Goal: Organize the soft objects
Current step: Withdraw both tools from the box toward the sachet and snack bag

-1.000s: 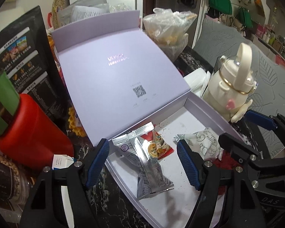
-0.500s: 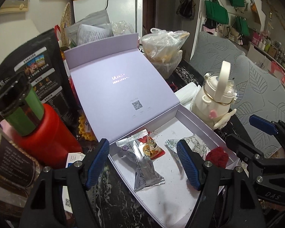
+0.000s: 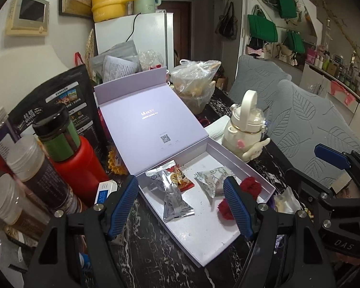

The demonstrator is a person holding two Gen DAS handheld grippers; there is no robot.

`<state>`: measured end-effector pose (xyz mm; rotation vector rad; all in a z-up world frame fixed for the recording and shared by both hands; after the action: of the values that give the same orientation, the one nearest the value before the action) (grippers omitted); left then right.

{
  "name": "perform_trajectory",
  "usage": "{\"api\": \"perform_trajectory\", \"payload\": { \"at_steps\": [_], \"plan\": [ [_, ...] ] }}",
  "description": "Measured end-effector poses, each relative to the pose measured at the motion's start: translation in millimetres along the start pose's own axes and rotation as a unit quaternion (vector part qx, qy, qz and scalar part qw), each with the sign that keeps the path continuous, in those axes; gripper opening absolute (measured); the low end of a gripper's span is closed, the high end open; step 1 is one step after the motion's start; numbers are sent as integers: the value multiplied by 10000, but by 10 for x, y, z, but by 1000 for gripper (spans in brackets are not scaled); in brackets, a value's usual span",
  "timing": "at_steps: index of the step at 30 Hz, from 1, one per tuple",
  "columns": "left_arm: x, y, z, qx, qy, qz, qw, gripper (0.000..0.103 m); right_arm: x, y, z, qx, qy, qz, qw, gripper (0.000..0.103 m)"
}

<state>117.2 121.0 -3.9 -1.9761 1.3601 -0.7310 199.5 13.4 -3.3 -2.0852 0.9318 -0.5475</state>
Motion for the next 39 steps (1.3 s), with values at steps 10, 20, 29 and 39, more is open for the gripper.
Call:
{"api": "perform_trajectory", "payload": {
  "at_steps": [10,20,29,39],
  "plan": [
    [198,164,-488,325,153,235,9991,73,16,104,-563,344,130,43,9993,81],
    [478,370,-730,445,459,546,9965,77,9,281,-1032,664,332,16,9972,82],
    [725,527,-801,545,895,686,9921,77,137,505,-1205,647,506,117,9966,83],
    [926,740,-573,268,1158,809,9896,77,374,795,-1301,521,865,222,9946,85]
  ]
}}
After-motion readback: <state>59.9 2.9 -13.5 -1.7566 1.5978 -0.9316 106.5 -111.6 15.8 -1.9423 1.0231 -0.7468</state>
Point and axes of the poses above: each gripper's, at about its wrist camera, not at the fingertips, and z roughly the way its jaws point, x to its right, y to its underside, the point moved 8 cm from there along z, roughly the way its jaws point, and after that the axes turned 7 degrees about y, right-handed, at the moved point
